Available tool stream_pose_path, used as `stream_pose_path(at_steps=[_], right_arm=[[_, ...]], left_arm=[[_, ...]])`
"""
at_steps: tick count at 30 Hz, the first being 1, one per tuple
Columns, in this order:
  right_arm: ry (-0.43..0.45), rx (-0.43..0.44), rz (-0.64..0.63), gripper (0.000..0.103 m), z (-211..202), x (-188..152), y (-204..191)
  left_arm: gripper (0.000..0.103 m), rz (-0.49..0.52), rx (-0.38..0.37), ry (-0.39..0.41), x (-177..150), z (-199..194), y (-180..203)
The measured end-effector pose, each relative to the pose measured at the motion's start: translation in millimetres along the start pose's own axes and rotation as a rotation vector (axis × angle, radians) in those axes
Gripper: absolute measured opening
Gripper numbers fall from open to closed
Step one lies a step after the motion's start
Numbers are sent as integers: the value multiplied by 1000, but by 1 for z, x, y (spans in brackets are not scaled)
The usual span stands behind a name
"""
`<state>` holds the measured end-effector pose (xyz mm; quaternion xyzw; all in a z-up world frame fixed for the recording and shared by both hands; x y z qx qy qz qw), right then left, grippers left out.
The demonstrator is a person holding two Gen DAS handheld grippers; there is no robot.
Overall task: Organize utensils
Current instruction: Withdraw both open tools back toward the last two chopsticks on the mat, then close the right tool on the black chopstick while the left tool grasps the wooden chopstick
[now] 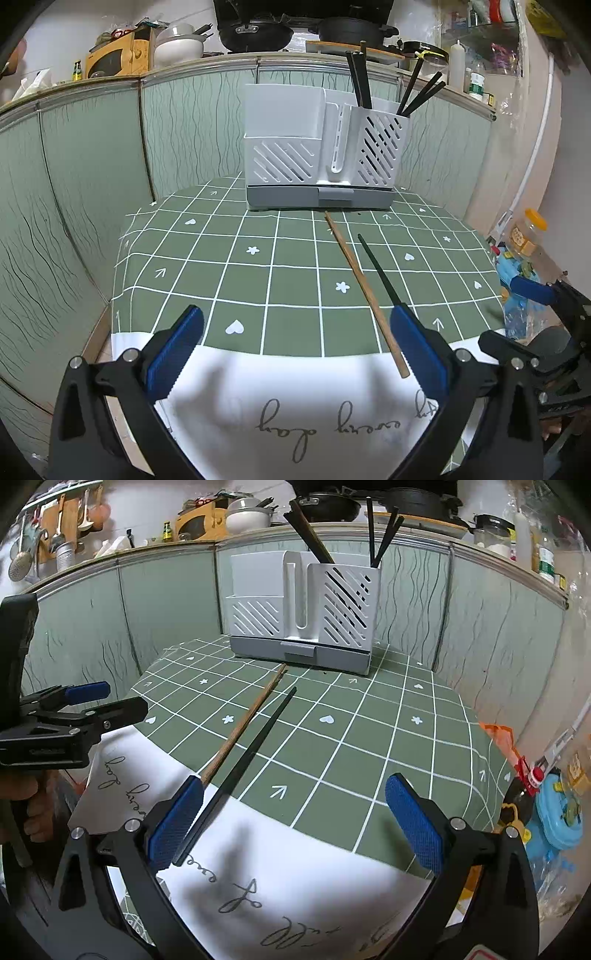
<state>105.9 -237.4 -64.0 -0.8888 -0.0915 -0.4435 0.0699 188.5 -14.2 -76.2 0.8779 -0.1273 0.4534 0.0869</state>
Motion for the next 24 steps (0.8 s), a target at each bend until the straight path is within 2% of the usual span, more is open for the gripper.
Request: stream_pose_path(at_steps=[4, 9, 17, 24], right_arm=[[8, -9, 25, 94, 0, -7, -10], [8, -28, 67, 83, 2, -16, -20], [-46, -9, 101, 57, 14, -35, -47], [-43, -71, 126, 33, 21, -44, -54]], left_arm=[[99, 7, 8, 2, -8, -7, -2], [99, 26, 38, -1, -23, -17, -9], [99, -36, 42, -5, -43, -30, -30], [99, -71, 34, -4, -52, -36, -41]])
Point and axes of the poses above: each gripper's, at about its wrist camera, not at the fingertips, and z roughly the way its jaws point, y to its right, x to its top, the point moved 6 cm from there along z, roughly the way its jaws point, and after that the axes turned 2 degrees about y, right-handed, at the moved point
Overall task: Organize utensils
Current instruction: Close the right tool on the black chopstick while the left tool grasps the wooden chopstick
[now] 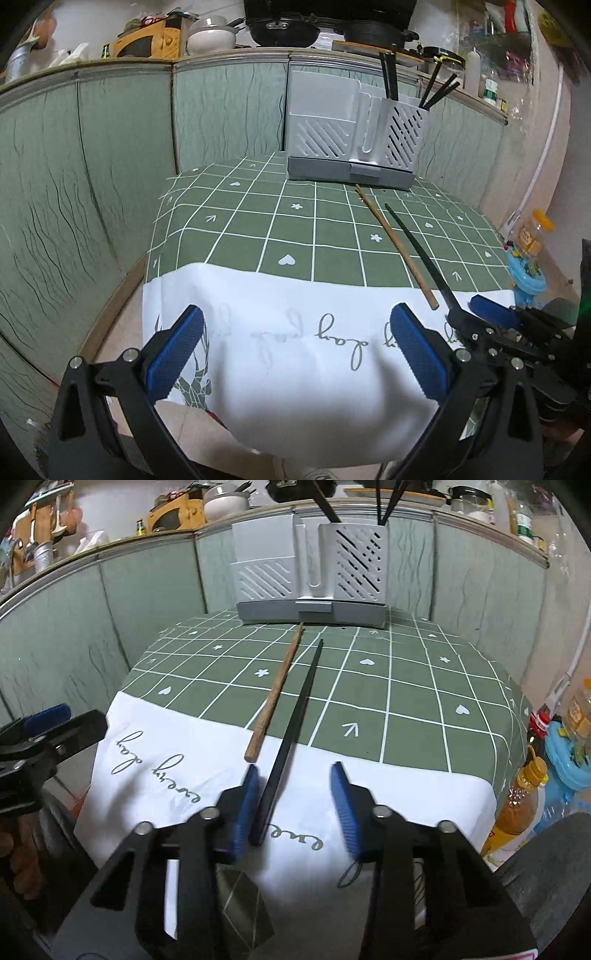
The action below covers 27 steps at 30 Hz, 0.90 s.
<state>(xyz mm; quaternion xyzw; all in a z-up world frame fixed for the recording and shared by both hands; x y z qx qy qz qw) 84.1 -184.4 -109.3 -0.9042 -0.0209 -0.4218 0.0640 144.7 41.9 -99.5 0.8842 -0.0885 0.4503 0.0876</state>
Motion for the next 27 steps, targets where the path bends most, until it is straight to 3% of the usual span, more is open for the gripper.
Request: stream_pose_path(at_steps=[10, 27], right_arm=[[6, -29, -34, 6, 4, 3, -2], [7, -27, 27, 6, 5, 7, 28]], left_arm=[[99, 12, -2, 1, 0, 0, 5], [99, 47, -19, -19, 4, 9, 39]])
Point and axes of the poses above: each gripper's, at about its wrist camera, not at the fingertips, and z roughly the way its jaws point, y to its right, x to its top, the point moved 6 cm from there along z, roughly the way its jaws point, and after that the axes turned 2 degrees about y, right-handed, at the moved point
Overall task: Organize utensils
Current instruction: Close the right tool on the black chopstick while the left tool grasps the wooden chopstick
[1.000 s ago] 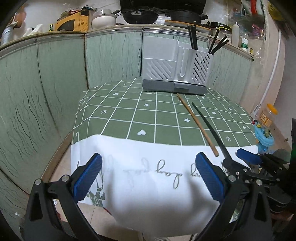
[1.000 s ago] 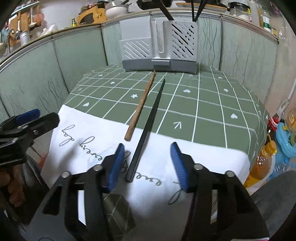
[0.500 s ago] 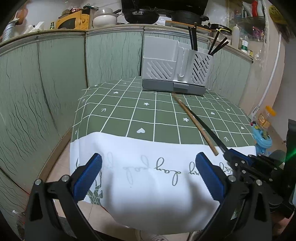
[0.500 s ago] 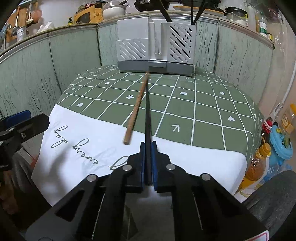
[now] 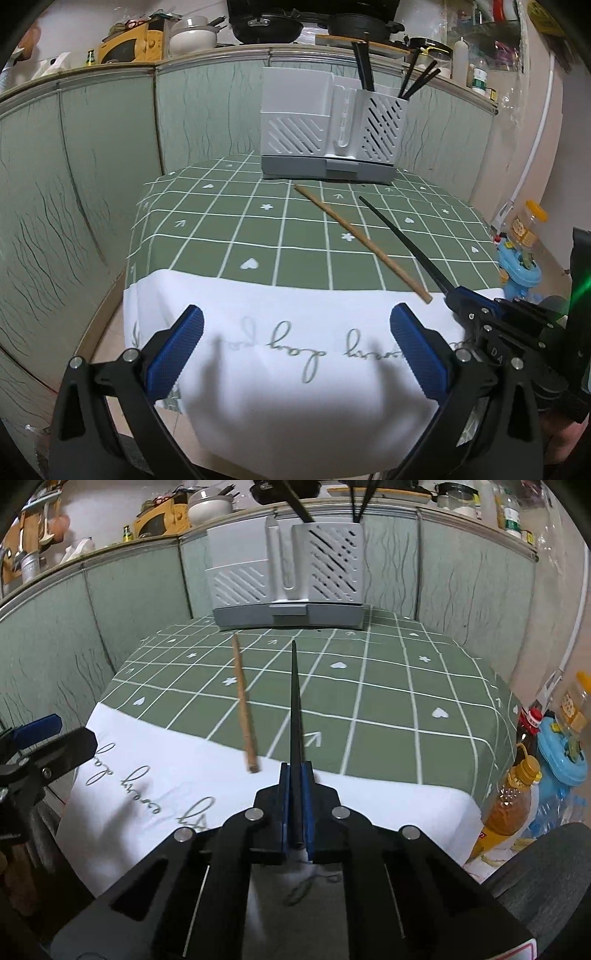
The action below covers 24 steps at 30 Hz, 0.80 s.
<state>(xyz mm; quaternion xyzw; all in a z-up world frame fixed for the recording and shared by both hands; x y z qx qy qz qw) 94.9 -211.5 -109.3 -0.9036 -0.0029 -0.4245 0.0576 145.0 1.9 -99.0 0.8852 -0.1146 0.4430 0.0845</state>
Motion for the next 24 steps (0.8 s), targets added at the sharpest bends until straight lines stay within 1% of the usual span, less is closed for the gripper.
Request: stream_pose_path(at_steps=[8, 15, 18, 19, 20, 23, 24], right_arm=[[3, -15, 41, 6, 2, 6, 29], [12, -21, 46, 6, 4, 10, 51], [20, -26, 49, 6, 4, 10, 58], [21, -27, 49, 6, 4, 10, 60], [22, -26, 49, 6, 3, 10, 61], [28, -24, 53, 6, 2, 11, 65], [29, -23, 55, 6, 2, 10, 67]], left_arm=[[99, 18, -23, -16, 7, 18, 30], [99, -1, -12, -33, 14, 41, 54], [99, 2, 13, -48, 16, 52, 65], [96, 1, 23, -53, 17, 57, 69], [86, 1, 33, -61, 17, 60, 71], [70, -4, 72, -120, 15, 76, 78], [68, -12, 83, -141, 14, 81, 79]])
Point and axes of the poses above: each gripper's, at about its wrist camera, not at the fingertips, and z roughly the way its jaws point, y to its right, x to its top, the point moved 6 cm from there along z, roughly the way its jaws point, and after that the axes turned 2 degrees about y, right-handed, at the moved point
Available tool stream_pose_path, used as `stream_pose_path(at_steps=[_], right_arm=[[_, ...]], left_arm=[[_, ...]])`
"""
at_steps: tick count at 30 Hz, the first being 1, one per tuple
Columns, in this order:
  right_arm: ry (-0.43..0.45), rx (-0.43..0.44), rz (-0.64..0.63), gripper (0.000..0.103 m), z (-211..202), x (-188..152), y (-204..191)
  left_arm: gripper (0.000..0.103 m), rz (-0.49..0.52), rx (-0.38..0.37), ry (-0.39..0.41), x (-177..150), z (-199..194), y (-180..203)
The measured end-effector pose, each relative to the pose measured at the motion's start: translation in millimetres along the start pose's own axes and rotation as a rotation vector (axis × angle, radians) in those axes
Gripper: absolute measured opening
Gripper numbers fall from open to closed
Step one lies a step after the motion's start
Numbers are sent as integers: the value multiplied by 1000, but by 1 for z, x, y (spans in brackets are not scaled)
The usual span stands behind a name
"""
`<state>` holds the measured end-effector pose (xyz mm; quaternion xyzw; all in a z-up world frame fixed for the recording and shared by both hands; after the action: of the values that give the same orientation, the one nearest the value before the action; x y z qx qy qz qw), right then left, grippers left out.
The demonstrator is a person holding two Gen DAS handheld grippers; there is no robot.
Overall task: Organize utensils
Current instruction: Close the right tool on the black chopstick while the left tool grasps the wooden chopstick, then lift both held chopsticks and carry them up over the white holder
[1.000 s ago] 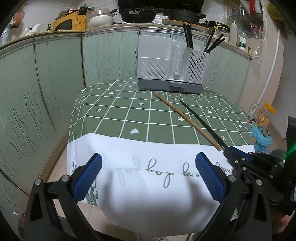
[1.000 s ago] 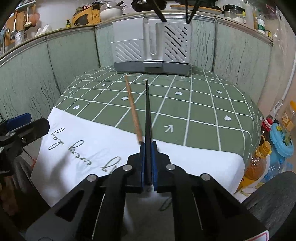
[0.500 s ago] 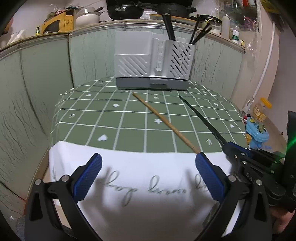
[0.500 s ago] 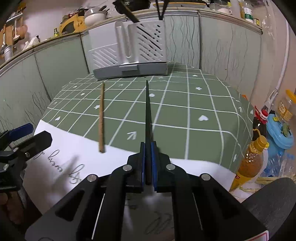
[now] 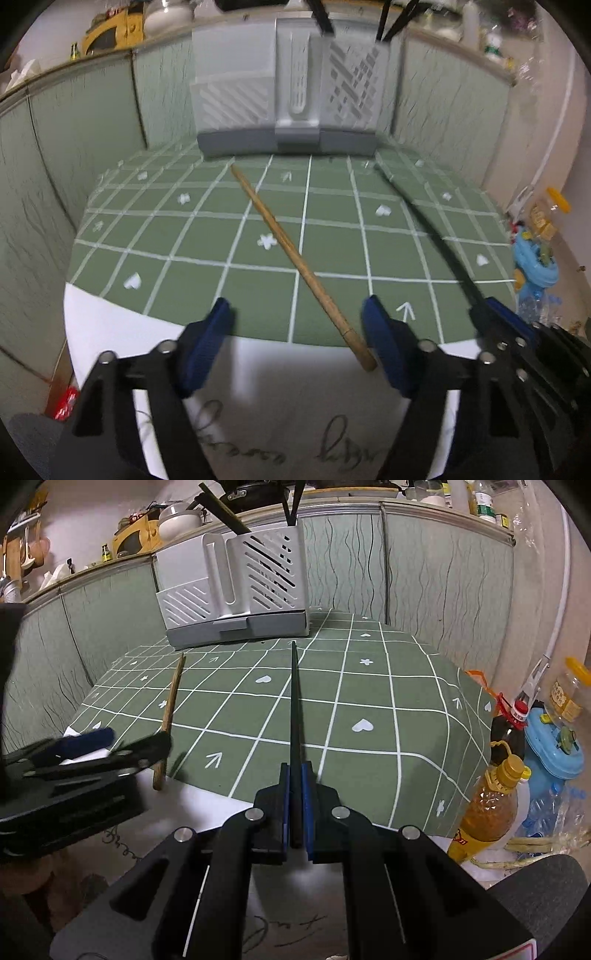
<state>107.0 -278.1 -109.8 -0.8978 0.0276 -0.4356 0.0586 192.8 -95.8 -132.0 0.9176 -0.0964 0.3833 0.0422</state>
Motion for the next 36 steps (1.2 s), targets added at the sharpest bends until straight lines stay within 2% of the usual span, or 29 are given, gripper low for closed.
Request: stream_pose_path(at_steps=[3, 7, 9, 14, 16, 21, 27, 36], right_arm=[[1, 2, 6, 6, -1, 0, 3], [2, 6, 12, 6, -1, 0, 3], [3, 6, 16, 6, -1, 0, 4], [1, 5, 22, 6, -1, 0, 5], [1, 4, 20, 6, -1, 0, 4], [-2, 2, 17, 6, 0, 0, 3], [-5, 7, -2, 6, -1, -1, -3], [12, 11, -26, 6, -12, 13, -12]], left_arm=[[66, 1, 18, 14, 3, 3, 6], [53, 12, 68, 36, 3, 5, 9], [45, 8, 89, 49, 2, 3, 8], [15, -28, 158, 82, 1, 1, -3], [9, -35, 157, 92, 2, 0, -6], [8, -2, 110, 77, 1, -2, -8], [8, -13, 22, 65, -3, -6, -13], [8, -45, -1, 71, -3, -20, -28]])
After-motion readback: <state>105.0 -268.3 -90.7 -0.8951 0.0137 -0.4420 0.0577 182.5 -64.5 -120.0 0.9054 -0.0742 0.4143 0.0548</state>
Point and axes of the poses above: each gripper's, at about its wrist camera, not at the fingertips, and z roughly the way its jaws point, y to its right, x to its top, the point moved 6 cm from there along z, roughly the way its jaws point, and after that the axes turned 2 degrees about y, right-handed, at the moved point
